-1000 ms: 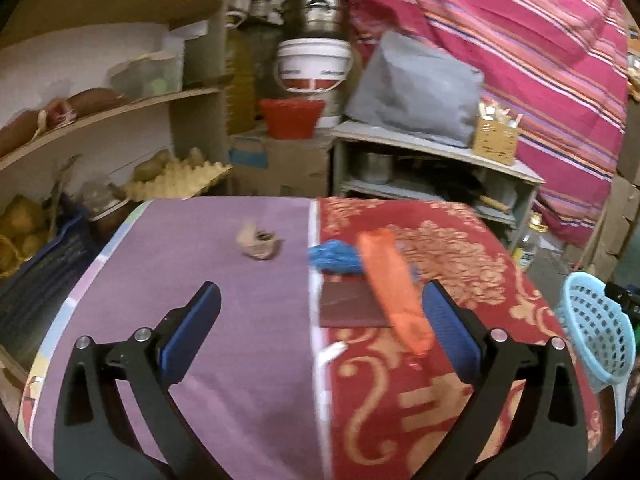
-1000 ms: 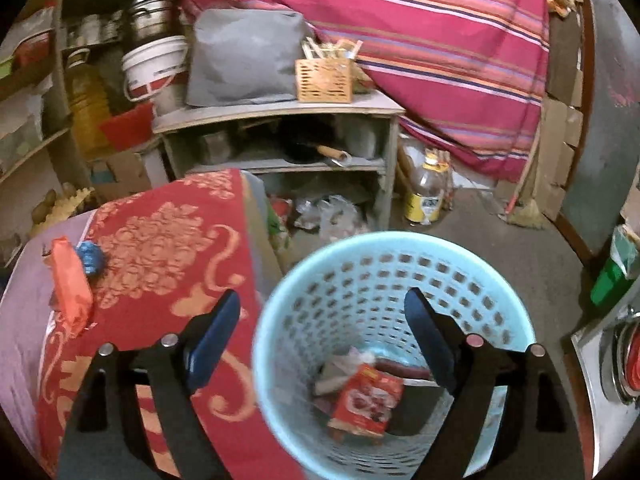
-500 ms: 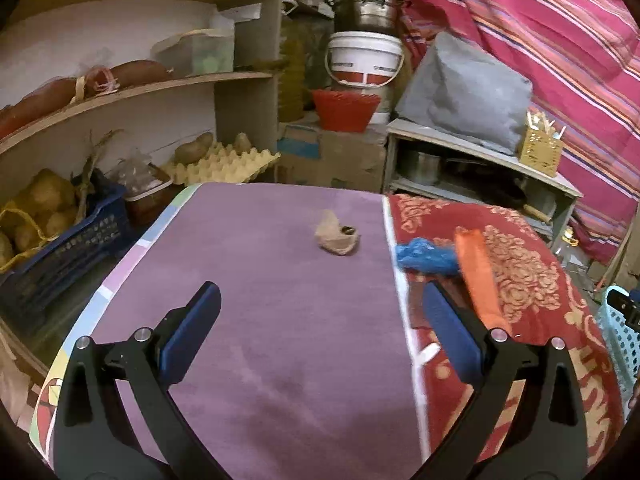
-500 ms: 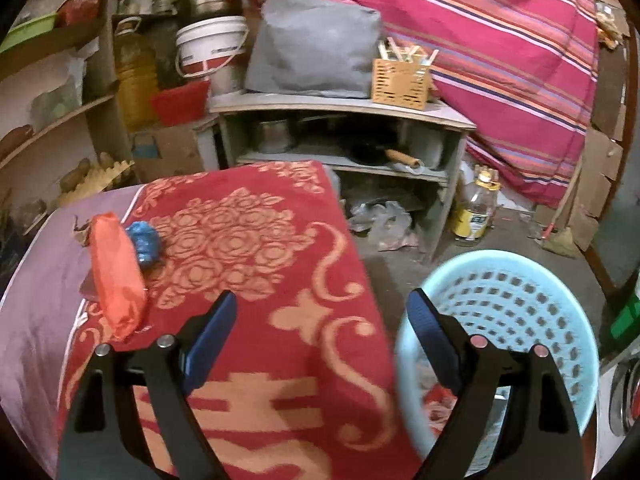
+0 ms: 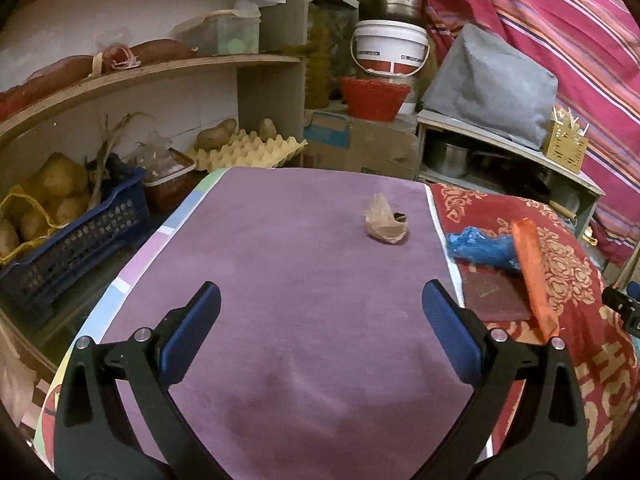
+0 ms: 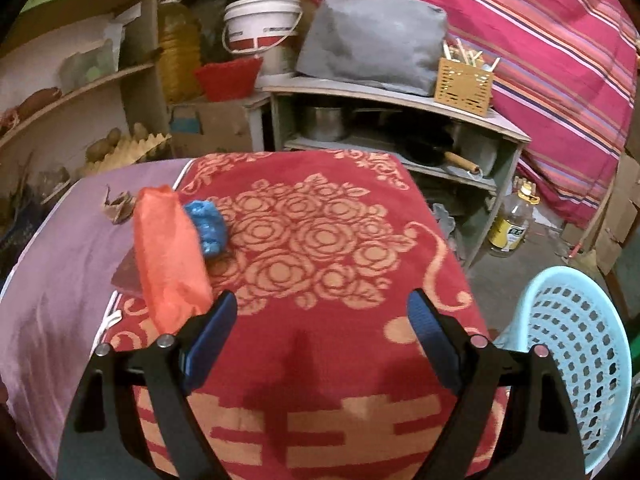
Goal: Collect trash
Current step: 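Move both grippers back to the table toward the orange bag, then grasp the orange bag with the right gripper and lift it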
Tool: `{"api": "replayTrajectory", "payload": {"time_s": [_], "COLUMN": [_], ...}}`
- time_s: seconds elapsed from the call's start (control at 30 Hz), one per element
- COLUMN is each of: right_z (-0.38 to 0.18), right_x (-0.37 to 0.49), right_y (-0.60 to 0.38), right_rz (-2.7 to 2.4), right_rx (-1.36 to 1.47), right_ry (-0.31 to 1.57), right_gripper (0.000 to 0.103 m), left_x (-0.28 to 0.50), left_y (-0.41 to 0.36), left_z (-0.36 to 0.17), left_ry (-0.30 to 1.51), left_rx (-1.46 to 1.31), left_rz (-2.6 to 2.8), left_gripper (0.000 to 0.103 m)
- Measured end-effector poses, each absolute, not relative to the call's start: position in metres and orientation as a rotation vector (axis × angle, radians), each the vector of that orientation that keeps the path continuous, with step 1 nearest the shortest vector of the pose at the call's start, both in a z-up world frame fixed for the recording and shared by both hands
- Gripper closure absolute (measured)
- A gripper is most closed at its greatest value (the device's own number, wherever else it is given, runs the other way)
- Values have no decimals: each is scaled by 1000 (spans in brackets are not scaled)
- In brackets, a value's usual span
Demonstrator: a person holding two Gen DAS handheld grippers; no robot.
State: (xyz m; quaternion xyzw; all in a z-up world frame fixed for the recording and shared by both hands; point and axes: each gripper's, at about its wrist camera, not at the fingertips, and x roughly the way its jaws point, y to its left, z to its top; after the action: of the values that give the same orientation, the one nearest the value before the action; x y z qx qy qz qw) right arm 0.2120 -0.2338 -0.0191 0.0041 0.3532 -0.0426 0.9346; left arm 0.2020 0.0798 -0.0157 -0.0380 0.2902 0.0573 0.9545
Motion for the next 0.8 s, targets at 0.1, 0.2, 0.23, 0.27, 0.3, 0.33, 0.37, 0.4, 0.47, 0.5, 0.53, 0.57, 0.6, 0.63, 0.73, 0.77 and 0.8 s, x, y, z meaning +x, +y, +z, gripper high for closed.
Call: {"api": "replayTrajectory", "payload": {"time_s": [0.1,0.2,0.23,0.27,0.3,0.33,0.37,0.4,0.47,0.5,0.53,0.57,0.6,0.63,0.73,0.77,0.8], "right_z": [-21,-23,-23,-24,-24,-25,-25,-26,-27,-28,-29,-30,-32,-32,-34,-35,-36], "right_x": [214,215,216,217,218,218,219,220,223,224,225,227,228,229,233,234,235], "right_y": [-227,-222,-221,-220,-219,-218,-217,-216,-213,-211,-209,-206,-203,-200,-192,-188,-185], "right_rz": [-80,-76,-74,-73,-71,-70,-70,-68,-63,-60,-55,-50,-42,-38,-13,-5,-1], "right_rx": [-5,-15,-18,-21,-25,-28,-29,-29,-29,-28,-28,-28,-31,-33,-39,-43,-47], "right_ry": [723,730,732,734,737,738,739,740,745,747,749,752,755,756,760,762,765], "right_gripper": [18,18,18,18,18,18,18,18,18,18,18,18,18,18,18,18,18], "left_x": [204,208,210,212,213,215,216,216,217,218,219,220,221,222,222,221,221], "left_y": [84,89,90,91,92,92,92,92,93,93,93,93,93,93,93,93,93], "left_z": [-18,-24,-26,-27,-28,-28,-28,-28,-28,-29,-29,-30,-30,-30,-31,-30,-30], "left_ry": [592,598,604,606,606,606,606,606,603,602,601,601,601,601,597,595,592], "left_rx": [-87,-100,-99,-97,-96,-94,-93,-93,-86,-82,-78,-75,-72,-68,-58,-56,-56], "left_rz": [121,124,125,128,130,132,133,133,136,138,140,140,141,142,148,152,156], "left_gripper": [6,6,6,6,6,6,6,6,6,6,6,6,6,6,6,6,6]}}
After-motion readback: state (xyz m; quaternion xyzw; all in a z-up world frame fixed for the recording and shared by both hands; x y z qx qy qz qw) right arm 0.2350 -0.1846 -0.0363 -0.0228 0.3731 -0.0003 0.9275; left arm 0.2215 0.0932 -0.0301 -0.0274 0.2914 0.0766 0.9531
